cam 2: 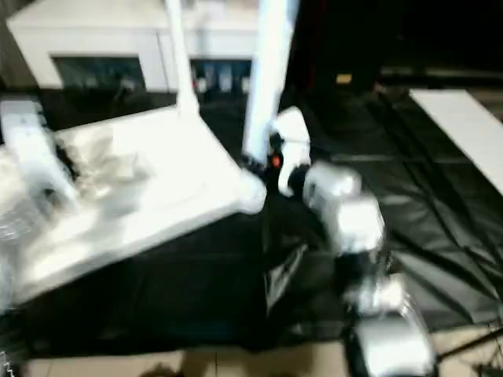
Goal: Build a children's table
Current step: Rotate leg to tighten
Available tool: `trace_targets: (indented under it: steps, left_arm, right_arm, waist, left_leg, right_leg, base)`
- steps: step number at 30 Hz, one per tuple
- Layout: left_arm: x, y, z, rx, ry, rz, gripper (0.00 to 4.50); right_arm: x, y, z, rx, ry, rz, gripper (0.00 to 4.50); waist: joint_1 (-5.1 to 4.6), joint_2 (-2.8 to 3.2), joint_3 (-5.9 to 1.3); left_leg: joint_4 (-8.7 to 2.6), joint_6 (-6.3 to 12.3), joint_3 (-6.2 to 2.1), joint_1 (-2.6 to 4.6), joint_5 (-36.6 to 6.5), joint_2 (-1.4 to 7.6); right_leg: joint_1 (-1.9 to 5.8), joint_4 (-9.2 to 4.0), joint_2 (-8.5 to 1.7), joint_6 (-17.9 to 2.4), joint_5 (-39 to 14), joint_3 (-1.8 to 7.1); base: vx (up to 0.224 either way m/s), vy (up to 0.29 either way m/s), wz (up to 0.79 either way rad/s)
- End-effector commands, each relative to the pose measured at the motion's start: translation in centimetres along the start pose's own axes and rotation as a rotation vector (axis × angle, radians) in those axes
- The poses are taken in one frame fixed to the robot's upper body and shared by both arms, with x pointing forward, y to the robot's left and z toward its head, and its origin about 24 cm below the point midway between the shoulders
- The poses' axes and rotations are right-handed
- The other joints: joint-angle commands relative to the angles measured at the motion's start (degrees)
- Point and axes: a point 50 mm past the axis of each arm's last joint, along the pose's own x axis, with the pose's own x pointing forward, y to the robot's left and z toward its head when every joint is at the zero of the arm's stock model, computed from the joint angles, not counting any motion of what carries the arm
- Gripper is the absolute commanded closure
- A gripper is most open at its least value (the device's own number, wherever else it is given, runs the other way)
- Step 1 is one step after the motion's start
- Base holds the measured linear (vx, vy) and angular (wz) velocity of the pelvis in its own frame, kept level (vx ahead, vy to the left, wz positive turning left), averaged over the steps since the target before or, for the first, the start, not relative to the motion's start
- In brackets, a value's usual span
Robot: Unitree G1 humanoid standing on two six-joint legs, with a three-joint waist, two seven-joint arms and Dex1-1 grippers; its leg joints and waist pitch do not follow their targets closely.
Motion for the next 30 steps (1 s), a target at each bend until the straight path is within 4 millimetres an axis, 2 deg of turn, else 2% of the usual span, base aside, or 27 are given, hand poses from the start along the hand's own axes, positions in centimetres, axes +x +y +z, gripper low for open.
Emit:
trace_targets:
  steps: [1, 3, 5, 8, 9, 10, 11, 13, 17, 19, 20, 21, 22, 23, 30]
  left_arm:
    - [-0.4, -0.3, 1.4, -0.012, -0.125, 0.029, 0.63]
    - [-0.8, -0.4, 0.9, -0.053, -0.129, 0.031, 0.63]
    - [-1.5, -0.7, 0.3, -0.053, -0.137, -0.007, 0.63]
    - [-2.6, -1.0, -0.1, -0.041, -0.113, -0.024, 0.63]
    - [-2.7, -1.0, -0.2, -0.040, -0.112, -0.023, 0.63]
    - [-3.0, -1.2, -0.4, -0.005, -0.097, -0.013, 0.63]
    - [-3.0, -1.2, -0.4, -0.005, -0.097, -0.013, 0.63]
    - [-3.3, -2.2, -0.9, 0.058, -0.113, -0.025, 0.63]
    - [-3.2, -2.9, -1.1, 0.030, -0.122, -0.039, 0.63]
    - [-3.3, -3.2, -1.1, 0.028, -0.122, -0.063, 0.63]
    - [-3.5, -3.3, -1.0, 0.044, -0.122, -0.067, 0.63]
    - [-3.5, -3.4, -1.1, 0.035, -0.115, -0.074, 0.63]
    - [-3.5, -3.5, -1.0, 0.033, -0.120, -0.079, 0.63]
    - [-3.5, -3.7, -1.1, 0.038, -0.123, -0.082, 0.63]
    - [-2.9, -4.2, -0.3, 0.066, -0.164, -0.102, 0.63]
  right_arm:
    - [-0.5, -0.1, 1.0, -0.041, -0.071, -0.069, 2.66]
    - [-0.8, 0.2, 0.4, 0.001, -0.058, -0.087, 2.66]
    - [-1.3, 0.5, -0.6, 0.067, -0.056, -0.109, 2.66]
    - [-2.2, 1.1, -2.0, 0.086, -0.013, -0.133, 2.66]
    - [-2.2, 1.1, -2.1, 0.086, -0.012, -0.134, 2.66]
    - [-2.6, 1.3, -2.3, 0.074, -0.005, -0.135, 2.66]
    - [-2.6, 1.3, -2.3, 0.074, -0.005, -0.135, 2.66]
    - [-3.3, 1.6, -2.9, 0.050, 0.002, -0.137, 2.66]
    - [-3.6, 1.7, -3.2, 0.036, 0.015, -0.126, 2.66]
    - [-3.7, 1.6, -3.1, 0.048, 0.011, -0.132, 2.66]
    - [-3.7, 1.6, -2.9, 0.059, 0.009, -0.132, 2.66]
    - [-3.7, 1.7, -2.9, 0.058, 0.008, -0.128, 2.66]
    - [-3.7, 1.7, -2.8, 0.058, 0.010, -0.123, 2.66]
    - [-3.7, 1.8, -2.9, 0.052, 0.017, -0.112, 2.66]
    - [-3.5, 1.8, -3.0, 0.071, 0.039, -0.098, 2.66]
  waist:
    - [-0.04, 0.74, -4.58]
    - [-0.17, 0.50, -4.18]
    - [-0.44, 0.50, -4.15]
    - [-0.64, 0.78, -4.12]
    - [-0.75, 0.67, -4.19]
    - [-0.70, 0.96, -4.09]
    - [-0.80, 0.69, -3.99]
    - [-0.79, 0.74, -3.87]
    - [-0.83, 0.28, -3.88]
    - [-0.84, 0.25, -3.87]
    - [-0.99, -0.14, -3.79]
    - [-0.93, 0.06, -3.82]
    - [-0.97, 0.01, -3.83]
    - [-1.07, -0.33, -3.81]
    - [-0.99, 0.03, -3.92]
  left_leg:
    - [-4.95, -1.57, -0.08, 1.41, -13.37, 0.94]
    - [-5.35, -1.92, -0.21, 1.50, -16.87, 1.04]
    - [-5.60, -2.10, -0.47, 1.36, -18.86, 0.99]
    - [-5.64, -2.36, -0.52, 1.36, -19.44, 0.96]
    - [-5.62, -2.35, -0.48, 1.34, -19.28, 0.98]
    - [-5.62, -2.31, -0.53, 1.29, -19.44, 0.93]
    - [-5.66, -2.20, -0.57, 1.21, -20.09, 0.96]
    - [-5.77, -2.06, -0.65, 1.23, -20.66, 1.03]
    - [-5.69, -2.05, -0.67, 1.06, -20.93, 0.85]
    - [-5.66, -1.95, -0.68, 1.12, -20.99, 0.82]
    - [-5.70, -1.83, -0.65, 0.99, -20.92, 0.85]
    - [-5.70, -1.83, -0.74, 1.03, -20.77, 0.88]
    - [-5.67, -1.74, -0.68, 1.00, -20.39, 0.89]
    - [-5.62, -1.65, -0.56, 1.07, -20.34, 0.88]
    - [-5.64, -1.74, -0.52, 1.18, -19.41, 0.92]
  right_leg:
    - [2.72, -4.55, -2.42, -9.20, -13.61, 2.34]
    - [2.64, -4.92, -2.38, -8.02, -17.07, 2.40]
    - [2.62, -5.10, -2.32, -6.68, -18.96, 2.39]
    - [2.43, -5.08, -2.14, -6.47, -18.57, 2.42]
    - [2.50, -5.06, -2.09, -6.46, -18.10, 2.45]
    - [2.41, -5.09, -2.10, -6.42, -18.25, 2.45]
    - [2.45, -5.27, -2.11, -5.98, -19.15, 2.42]
    - [2.36, -5.65, -2.11, -5.15, -20.59, 2.43]
    - [2.34, -5.82, -2.20, -4.54, -22.39, 2.44]
    - [2.23, -5.80, -2.23, -4.37, -23.08, 2.46]
    - [2.26, -5.86, -2.20, -4.08, -23.48, 2.44]
    - [2.27, -5.76, -2.25, -4.04, -23.50, 2.44]
    - [2.18, -5.77, -2.21, -3.88, -23.32, 2.48]
    - [2.05, -5.90, -2.16, -3.75, -23.56, 2.51]
    - [2.07, -5.63, -2.00, -4.47, -20.67, 2.62]
  base:
    - [0.000, 0.000, 0.00]
    - [0.000, 0.000, 0.00]
    - [0.000, 0.000, 0.00]
    - [0.000, 0.000, 0.00]
    - [0.000, 0.000, 0.00]
    - [0.000, 0.000, 0.00]
    - [0.000, 0.000, 0.00]
    - [0.000, 0.000, 0.00]
    - [0.000, 0.000, 0.00]
    - [0.000, 0.000, 0.00]
    - [0.000, 0.000, 0.00]
    - [0.000, 0.000, 0.00]
    - [0.000, 0.000, 0.00]
    - [0.000, 0.000, 0.00]
    - [0.000, 0.000, 0.00]
